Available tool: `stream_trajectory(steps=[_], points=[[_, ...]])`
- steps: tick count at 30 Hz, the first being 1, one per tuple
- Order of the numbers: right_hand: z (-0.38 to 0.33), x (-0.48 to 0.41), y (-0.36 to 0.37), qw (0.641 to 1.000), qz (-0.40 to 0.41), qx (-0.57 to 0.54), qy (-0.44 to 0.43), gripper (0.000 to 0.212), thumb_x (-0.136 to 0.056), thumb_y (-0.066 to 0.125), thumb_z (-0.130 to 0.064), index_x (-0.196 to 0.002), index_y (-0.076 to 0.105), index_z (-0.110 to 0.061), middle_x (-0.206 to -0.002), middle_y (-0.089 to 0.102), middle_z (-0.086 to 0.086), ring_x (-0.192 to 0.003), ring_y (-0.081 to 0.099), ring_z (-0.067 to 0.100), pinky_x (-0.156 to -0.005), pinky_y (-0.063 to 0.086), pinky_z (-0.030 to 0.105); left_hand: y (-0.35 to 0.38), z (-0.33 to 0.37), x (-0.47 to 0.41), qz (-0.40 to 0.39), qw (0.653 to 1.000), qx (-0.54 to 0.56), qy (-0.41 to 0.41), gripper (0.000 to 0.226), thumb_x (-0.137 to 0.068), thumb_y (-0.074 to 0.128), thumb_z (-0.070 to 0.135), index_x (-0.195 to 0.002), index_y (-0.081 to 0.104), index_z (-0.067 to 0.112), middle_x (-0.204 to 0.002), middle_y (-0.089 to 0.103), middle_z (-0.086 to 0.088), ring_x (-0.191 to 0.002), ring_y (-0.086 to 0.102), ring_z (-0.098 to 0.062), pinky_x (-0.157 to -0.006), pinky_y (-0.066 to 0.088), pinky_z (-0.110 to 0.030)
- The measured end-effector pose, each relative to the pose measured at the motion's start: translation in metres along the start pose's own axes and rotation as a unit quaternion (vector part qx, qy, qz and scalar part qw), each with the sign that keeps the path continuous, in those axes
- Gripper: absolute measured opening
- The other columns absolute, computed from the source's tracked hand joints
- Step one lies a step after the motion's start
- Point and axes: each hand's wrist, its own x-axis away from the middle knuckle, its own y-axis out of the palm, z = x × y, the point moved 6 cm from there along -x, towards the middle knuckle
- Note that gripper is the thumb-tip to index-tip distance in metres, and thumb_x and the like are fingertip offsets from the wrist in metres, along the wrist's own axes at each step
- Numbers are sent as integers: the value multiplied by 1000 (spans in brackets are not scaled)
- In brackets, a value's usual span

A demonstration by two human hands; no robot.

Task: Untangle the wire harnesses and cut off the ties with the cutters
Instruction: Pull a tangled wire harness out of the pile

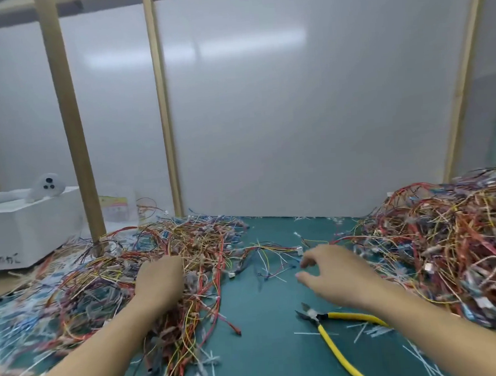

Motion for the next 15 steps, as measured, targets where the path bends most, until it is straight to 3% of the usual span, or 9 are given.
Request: stream_trajectory(steps=[2, 3, 6, 8, 10, 13, 15], points=[[-14, -10, 32, 998, -25, -57, -7, 28, -91, 55, -48, -105, 69, -29, -114, 69, -10, -109, 61, 14, -92, 50, 34, -7, 8, -1, 41, 999, 15, 10, 14, -92, 50, 18, -82, 60, 20, -82, 63, 4, -78, 60, -16, -104, 43, -45], [-21, -15, 44, 996, -34, -86, -7, 24, -91, 56, -45, -101, 70, -28, -110, 70, -10, -104, 62, 14, -89, 51, 34, -11, 15, -1, 76, 997, 7, 21, 11, -90, 53, 23, -87, 63, 20, -91, 64, 2, -87, 61, -19, -105, 42, -45], [-34, -30, 71, 987, -47, -151, -5, 20, -90, 58, -37, -94, 72, -24, -99, 72, -8, -93, 65, 14, -85, 54, 35, -12, 49, 5, 152, 985, -36, 72, 32, -83, 60, 36, -108, 63, 17, -122, 57, -8, -114, 53, -30, -101, 41, -47], [-37, -39, 84, 986, -46, -159, -3, 21, -90, 58, -35, -96, 73, -21, -99, 73, -6, -93, 65, 16, -85, 54, 34, 1, 72, 2, 122, 988, -31, 92, 38, -85, 53, 45, -112, 61, 19, -121, 59, -7, -115, 53, -30, -102, 38, -48], [-37, -45, 91, 987, -39, -156, -4, 23, -91, 58, -35, -97, 73, -20, -99, 74, -5, -93, 66, 17, -85, 54, 33, 19, 78, -8, 39, 998, -2, 48, 36, -89, 47, 48, -108, 60, 20, -109, 66, -4, -105, 60, -26, -105, 33, -48], [-32, -49, 96, 984, -30, -174, -2, 22, -90, 57, -36, -94, 72, -20, -94, 73, -6, -90, 66, 16, -82, 54, 33, 30, 70, -24, -21, 997, 68, -4, 15, -92, 51, 34, -88, 56, 20, -87, 67, 2, -79, 59, -20, -107, 30, -47], [-28, -52, 96, 981, -30, -193, 2, 21, -89, 58, -35, -90, 72, -20, -88, 73, -7, -87, 65, 15, -79, 54, 32, 30, 60, -34, -48, 990, 129, -36, 19, -90, 54, 30, -76, 52, 18, -73, 61, 4, -69, 54, -17, -107, 36, -47]])
